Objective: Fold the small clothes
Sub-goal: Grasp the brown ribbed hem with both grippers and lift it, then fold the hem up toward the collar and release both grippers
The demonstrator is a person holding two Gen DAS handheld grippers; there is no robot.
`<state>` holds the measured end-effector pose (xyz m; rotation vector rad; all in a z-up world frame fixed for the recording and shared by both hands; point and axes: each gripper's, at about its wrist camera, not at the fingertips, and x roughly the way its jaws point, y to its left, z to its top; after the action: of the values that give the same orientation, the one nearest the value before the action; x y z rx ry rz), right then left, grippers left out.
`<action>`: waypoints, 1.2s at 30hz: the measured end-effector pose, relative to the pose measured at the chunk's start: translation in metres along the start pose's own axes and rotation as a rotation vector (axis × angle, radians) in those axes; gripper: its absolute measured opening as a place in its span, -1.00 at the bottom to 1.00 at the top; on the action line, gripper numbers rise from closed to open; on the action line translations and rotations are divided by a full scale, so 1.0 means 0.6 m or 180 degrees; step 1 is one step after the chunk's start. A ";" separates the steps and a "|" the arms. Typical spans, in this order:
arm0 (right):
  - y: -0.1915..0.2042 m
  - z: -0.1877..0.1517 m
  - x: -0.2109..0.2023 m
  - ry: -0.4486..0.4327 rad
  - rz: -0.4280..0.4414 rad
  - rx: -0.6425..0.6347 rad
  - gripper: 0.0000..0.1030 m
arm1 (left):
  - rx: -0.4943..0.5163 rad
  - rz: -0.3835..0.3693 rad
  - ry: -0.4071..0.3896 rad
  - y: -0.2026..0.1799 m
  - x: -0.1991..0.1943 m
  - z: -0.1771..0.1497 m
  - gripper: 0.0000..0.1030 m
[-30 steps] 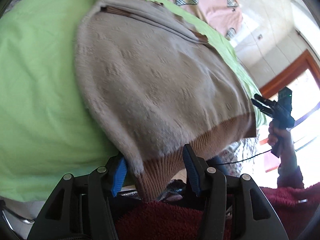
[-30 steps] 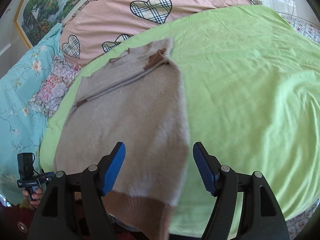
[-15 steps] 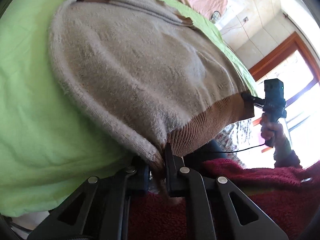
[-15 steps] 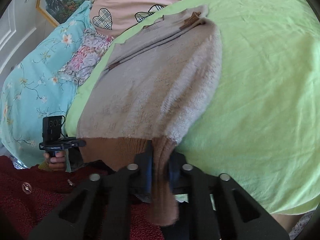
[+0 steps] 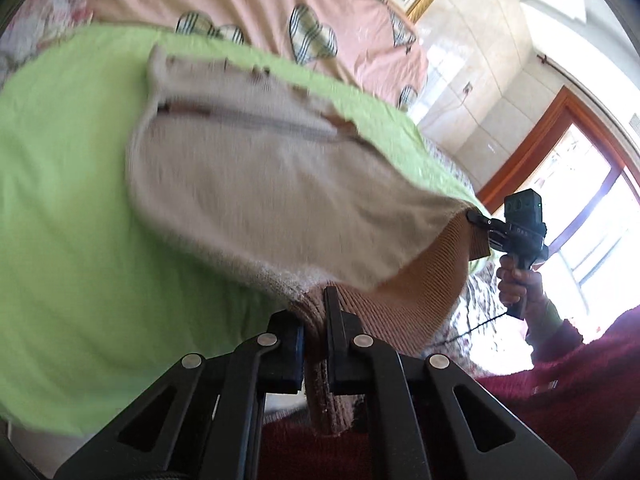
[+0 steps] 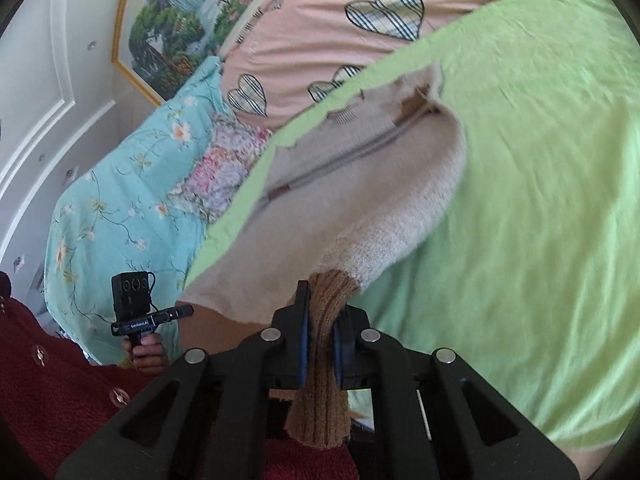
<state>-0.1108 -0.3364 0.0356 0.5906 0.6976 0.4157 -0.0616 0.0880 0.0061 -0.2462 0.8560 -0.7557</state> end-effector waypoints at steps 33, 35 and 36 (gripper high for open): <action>-0.193 0.424 0.361 -0.0195 -0.1097 0.0328 -0.80 | -0.0624 0.1012 -0.0370 0.305 0.269 0.464 -0.87; -0.210 0.418 0.378 -0.0133 -0.1168 0.0395 -0.77 | -0.0722 0.1007 -0.0273 0.325 0.286 0.459 -0.83; -0.217 0.414 0.380 -0.0114 -0.1172 0.0444 -0.72 | -0.0781 0.0978 -0.0254 0.332 0.288 0.455 -0.83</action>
<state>0.2428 -0.4026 -0.0010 0.5844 0.7866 0.0141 0.3171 0.0862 -0.0155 -0.3510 0.8859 -0.3518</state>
